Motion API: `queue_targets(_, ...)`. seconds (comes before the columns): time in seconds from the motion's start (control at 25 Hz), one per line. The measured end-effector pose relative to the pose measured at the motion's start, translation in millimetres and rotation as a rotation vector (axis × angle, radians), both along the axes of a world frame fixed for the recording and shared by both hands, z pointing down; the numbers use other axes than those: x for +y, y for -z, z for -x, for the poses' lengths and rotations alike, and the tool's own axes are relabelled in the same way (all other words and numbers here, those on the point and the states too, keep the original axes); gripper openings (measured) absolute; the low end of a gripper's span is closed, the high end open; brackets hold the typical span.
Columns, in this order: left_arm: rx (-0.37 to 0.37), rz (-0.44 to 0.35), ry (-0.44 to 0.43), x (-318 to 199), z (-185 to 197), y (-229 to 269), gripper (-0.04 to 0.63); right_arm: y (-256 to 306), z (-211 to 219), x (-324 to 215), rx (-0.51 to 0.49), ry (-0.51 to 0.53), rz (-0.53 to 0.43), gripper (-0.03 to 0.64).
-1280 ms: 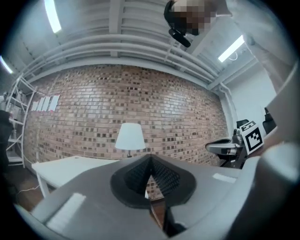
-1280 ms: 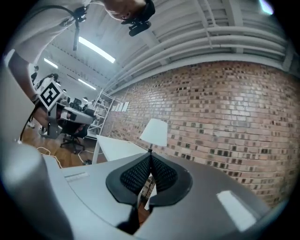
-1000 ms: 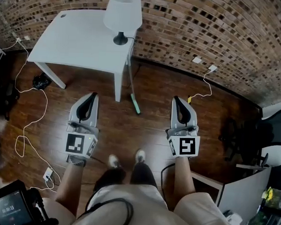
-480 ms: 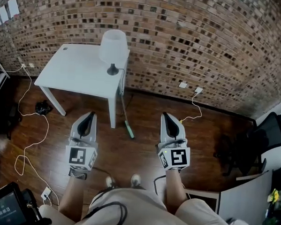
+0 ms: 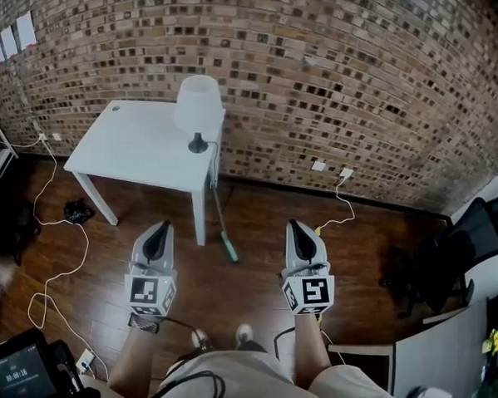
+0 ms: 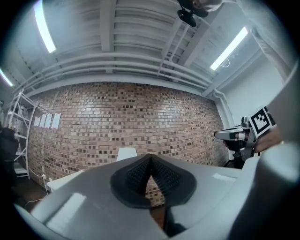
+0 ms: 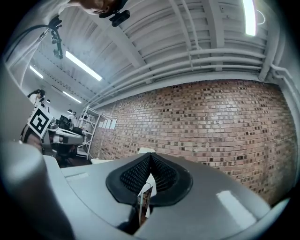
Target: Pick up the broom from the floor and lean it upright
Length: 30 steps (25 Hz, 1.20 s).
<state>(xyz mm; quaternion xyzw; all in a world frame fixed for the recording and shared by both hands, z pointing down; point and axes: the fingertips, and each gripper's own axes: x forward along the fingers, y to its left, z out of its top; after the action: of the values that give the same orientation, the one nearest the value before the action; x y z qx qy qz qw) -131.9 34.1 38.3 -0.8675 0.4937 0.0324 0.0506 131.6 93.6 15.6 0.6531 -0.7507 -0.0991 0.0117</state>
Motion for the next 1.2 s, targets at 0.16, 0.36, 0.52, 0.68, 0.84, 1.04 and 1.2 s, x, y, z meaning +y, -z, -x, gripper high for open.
queue_targets(0.16, -0.037, 0.027, -0.041, 11.5, -6.0, -11.0, 0.002, -11.9, -1.3, 19.2, -0.011, -0.011, 0.038, 0.012)
queue_targets(0.36, -0.055, 0.008, -0.052, 41.7, -20.5, -2.4, 0.002, -13.3, -16.2, 51.7, -0.047, -0.012, 0.053, 0.012)
queue_targets(0.52, -0.046, 0.013, -0.039, 76.0, -31.0, -0.5, 0.002, -9.5, -29.0, 83.8, -0.117, 0.007, 0.030, 0.012)
queue_targets(0.68, -0.025, 0.022, 0.018, 129.2, -47.7, -2.6, 0.002, -14.7, -45.5, 130.8, -0.127, 0.064, 0.039, 0.012)
queue_targets(0.84, -0.038, 0.035, 0.013, 201.5, -83.1, -21.0, 0.002, -26.0, -69.1, 189.8, -0.112, 0.116, 0.055, 0.012)
queue_targets(1.04, -0.046, 0.070, 0.020, 278.4, -116.6, -34.6, 0.002, -38.8, -96.9, 256.2, -0.113, 0.137, 0.112, 0.012)
queue_targets(1.2, -0.055, 0.061, 0.028, 328.8, -127.3, -22.3, 0.002, -44.7, -115.0, 296.6, -0.205, 0.145, 0.151, 0.012)
